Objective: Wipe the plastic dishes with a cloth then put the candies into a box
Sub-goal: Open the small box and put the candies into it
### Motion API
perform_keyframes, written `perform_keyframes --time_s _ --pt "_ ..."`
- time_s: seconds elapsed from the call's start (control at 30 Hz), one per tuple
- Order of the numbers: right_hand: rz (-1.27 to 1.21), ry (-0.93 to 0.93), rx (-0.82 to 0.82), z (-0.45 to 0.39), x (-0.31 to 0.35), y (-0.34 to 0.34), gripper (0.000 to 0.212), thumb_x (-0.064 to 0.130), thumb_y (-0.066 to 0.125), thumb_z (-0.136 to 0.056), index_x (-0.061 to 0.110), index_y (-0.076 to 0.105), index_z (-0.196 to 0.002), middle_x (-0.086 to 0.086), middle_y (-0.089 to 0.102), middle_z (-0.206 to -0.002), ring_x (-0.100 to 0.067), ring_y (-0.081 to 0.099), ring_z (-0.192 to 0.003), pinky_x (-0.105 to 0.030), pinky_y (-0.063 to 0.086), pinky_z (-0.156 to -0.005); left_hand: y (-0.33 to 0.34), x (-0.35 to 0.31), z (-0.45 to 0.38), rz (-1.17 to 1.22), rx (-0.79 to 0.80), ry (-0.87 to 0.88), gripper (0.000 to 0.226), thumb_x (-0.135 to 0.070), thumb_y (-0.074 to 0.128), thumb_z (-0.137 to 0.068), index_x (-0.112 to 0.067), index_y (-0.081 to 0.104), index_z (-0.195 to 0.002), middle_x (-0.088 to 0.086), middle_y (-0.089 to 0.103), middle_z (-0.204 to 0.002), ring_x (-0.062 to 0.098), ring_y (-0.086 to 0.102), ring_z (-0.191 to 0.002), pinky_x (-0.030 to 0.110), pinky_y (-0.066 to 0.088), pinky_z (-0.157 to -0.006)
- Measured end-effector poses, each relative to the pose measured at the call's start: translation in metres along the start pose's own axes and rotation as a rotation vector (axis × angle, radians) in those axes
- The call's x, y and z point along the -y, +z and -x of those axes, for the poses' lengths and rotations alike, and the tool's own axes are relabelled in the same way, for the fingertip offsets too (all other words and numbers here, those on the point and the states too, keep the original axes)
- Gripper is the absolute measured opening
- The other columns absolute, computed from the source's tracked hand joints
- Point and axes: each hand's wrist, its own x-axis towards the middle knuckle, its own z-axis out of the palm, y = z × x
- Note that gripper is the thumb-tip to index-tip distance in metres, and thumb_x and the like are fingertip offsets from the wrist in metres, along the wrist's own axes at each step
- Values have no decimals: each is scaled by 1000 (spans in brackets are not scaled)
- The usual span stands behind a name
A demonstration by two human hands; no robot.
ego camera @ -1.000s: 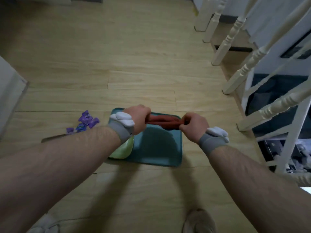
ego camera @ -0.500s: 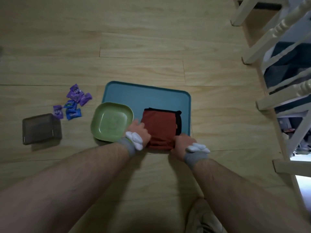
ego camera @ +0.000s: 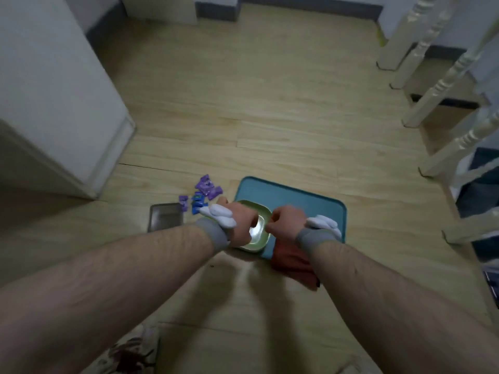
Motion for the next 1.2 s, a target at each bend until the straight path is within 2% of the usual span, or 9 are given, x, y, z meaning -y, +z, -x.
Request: perform_keyframes --time_s 0.13,0.27,0.47,0.6,0.67,0.83,1.0,1.1,1.2 --pt "-19 -62 -1 2 63 7 14 26 63 -81 14 70 -84 -3 68 -80 -21 62 -77 -24 44 -66 -29 65 51 9 -46 -98 30 -30 52 -85 -34 61 -113 -7 67 -113 22 62 -106 38 36 -101" --pt "-32 -90 40 -21 112 27 11 26 65 -79 17 72 -83 0 68 -80 -19 64 -80 -24 43 -67 -34 140 74 73 -110 -198 18 -34 56 -88 -27 65 -103 -4 69 -106 23 63 -101 31 41 -89" --pt "5 -68 106 -91 146 79 16 24 65 -78 14 74 -85 -5 73 -87 -23 66 -84 -32 55 -78 41 229 38 222 -11 -292 24 -23 55 -84 -21 66 -106 4 69 -105 27 64 -92 33 52 -78" --pt "-48 -39 146 -117 152 111 14 22 64 -79 12 73 -83 -7 71 -84 -24 65 -81 -26 47 -67 82 242 14 300 -4 -333 32 -21 63 -78 -18 63 -110 9 63 -112 30 61 -97 33 50 -77" --pt "-114 -10 143 -124 154 123 12 20 63 -79 12 71 -80 -7 70 -82 -25 64 -81 -26 46 -67 99 245 5 303 -59 -365 46 -33 65 -77 -19 56 -120 10 54 -123 31 56 -106 35 48 -81" --pt "-334 102 96 -130 150 145 10 17 61 -77 10 68 -76 -13 71 -78 -33 69 -80 -43 58 -76 141 224 -20 469 -66 -581 124 -75 72 -50 -28 15 -149 13 9 -148 41 36 -127 43 40 -101" --pt "-493 164 108 -126 147 157 7 18 60 -70 24 63 -72 -5 70 -89 -33 67 -91 -49 55 -85 160 218 -25 452 -51 -547 116 -57 78 -58 -35 10 -149 12 6 -145 41 41 -124 44 44 -100" --pt "-531 161 133 -119 145 160 23 18 65 -72 27 62 -92 -2 65 -102 -28 63 -98 -48 52 -91 155 231 -14 623 -143 -660 107 -63 80 -47 -35 28 -136 8 24 -129 36 56 -108 38 48 -95" --pt "-427 32 231 -111 147 163 80 25 75 -64 25 42 -137 -4 45 -136 -27 53 -118 -46 48 -98 143 241 0 947 -130 -700 114 -59 81 -45 -28 29 -142 7 31 -131 31 55 -112 33 44 -99"
